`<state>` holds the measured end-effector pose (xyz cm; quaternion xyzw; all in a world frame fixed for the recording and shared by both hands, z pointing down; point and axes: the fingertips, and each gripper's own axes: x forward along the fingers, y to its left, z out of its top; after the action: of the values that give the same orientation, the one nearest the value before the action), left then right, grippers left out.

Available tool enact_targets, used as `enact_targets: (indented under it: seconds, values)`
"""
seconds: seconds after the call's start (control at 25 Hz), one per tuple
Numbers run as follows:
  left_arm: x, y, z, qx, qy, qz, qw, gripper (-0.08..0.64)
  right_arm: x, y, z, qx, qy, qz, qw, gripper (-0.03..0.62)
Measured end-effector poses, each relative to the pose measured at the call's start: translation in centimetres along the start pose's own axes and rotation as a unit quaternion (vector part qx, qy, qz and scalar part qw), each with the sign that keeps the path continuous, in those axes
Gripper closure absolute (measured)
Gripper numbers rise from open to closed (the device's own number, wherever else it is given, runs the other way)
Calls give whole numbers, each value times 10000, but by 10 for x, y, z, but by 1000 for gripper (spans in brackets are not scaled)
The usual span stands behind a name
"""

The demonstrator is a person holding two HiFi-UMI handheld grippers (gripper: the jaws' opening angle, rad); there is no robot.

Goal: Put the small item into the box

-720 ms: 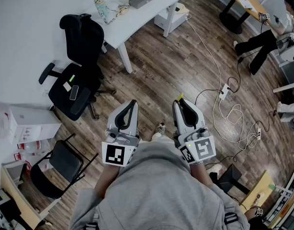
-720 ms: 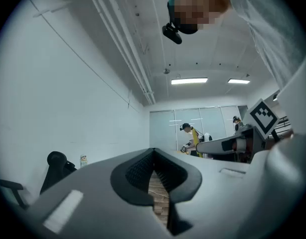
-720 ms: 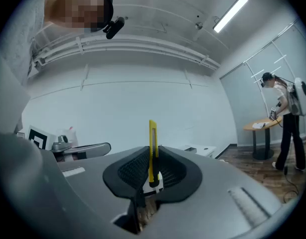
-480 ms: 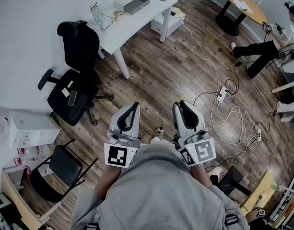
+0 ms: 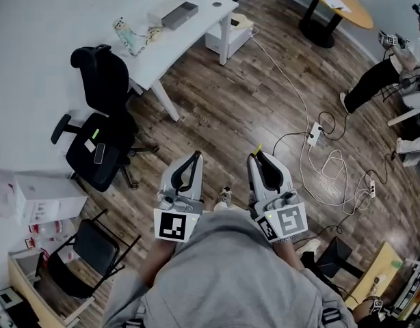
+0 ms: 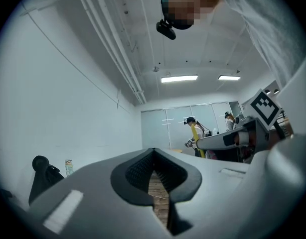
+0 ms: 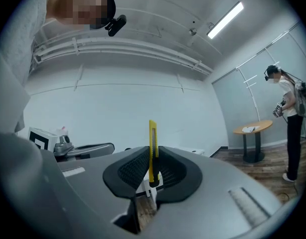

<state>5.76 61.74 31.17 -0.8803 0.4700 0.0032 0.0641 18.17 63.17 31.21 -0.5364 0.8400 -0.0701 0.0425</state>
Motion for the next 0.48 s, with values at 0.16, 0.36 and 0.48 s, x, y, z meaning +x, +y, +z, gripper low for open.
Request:
enact_targets:
  seconds: [0.16, 0.36, 0.48]
  values:
    - [7, -6, -3, 7, 33, 93, 10000, 557, 0, -10, -2, -2, 0, 75, 10000, 520]
    - [11, -10, -12, -83, 165, 220, 9996, 557, 6, -21, -4, 91, 9, 181, 9998, 520]
    - [16, -8, -12, -123, 172, 261, 9994, 557, 9, -24, -2, 95, -14, 260, 9996, 520]
